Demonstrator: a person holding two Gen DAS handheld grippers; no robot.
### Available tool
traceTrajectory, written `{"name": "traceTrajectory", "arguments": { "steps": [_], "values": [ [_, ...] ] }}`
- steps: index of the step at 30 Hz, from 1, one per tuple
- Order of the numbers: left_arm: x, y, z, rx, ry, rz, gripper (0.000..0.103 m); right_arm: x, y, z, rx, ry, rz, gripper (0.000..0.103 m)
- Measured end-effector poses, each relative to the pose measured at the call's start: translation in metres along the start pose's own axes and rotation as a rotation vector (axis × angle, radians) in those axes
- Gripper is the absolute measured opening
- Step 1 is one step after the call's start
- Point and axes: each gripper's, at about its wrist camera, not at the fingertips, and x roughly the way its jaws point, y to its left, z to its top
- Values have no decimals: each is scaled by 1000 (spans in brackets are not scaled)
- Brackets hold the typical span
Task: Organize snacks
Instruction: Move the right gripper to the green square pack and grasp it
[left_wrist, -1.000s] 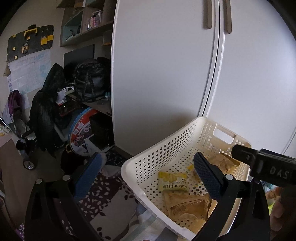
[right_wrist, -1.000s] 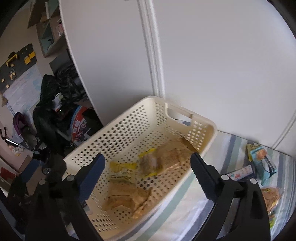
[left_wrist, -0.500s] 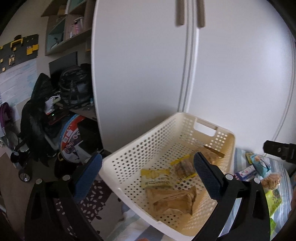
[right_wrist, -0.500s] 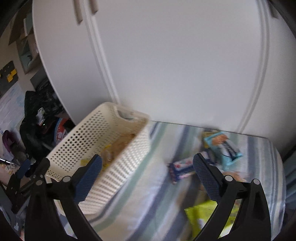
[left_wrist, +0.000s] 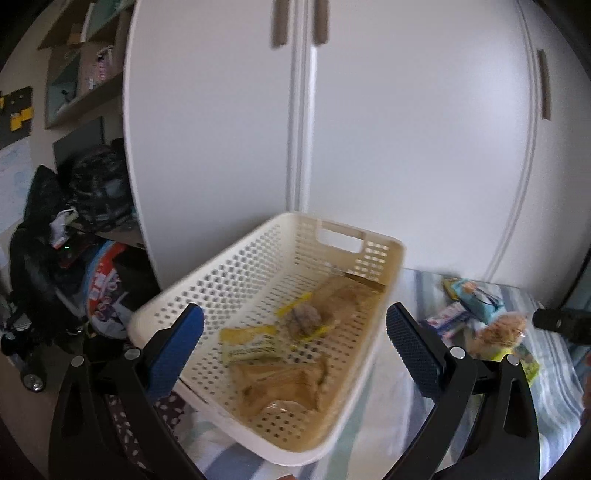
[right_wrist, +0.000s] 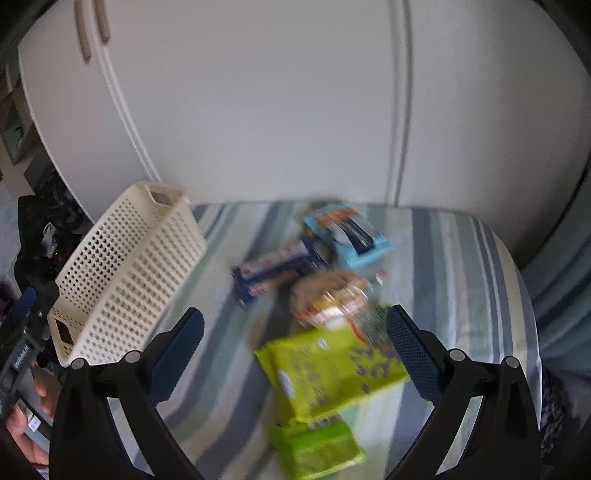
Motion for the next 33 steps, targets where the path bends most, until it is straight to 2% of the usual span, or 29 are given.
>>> {"name": "traceTrajectory", "arguments": {
  "steps": [10,16,22,26,33],
  "values": [
    [-6,-39,-11,103,-6,-64,100,4,-44,-34,111,77,-6,98],
    [-9,-57,-17,154,-7,-102,100,11,-52,-58,150,125,1,98],
    [-6,-61,-20,147,26,-156,100,22,-37,-83,108,204,53,98],
    [-5,-62,-22,153,32,-159,100,29,-26,-93,62,235,59,98],
    [-2,-65,-24,169,46,-167,100,44,-24,-108,11,290,25,98]
  ]
}}
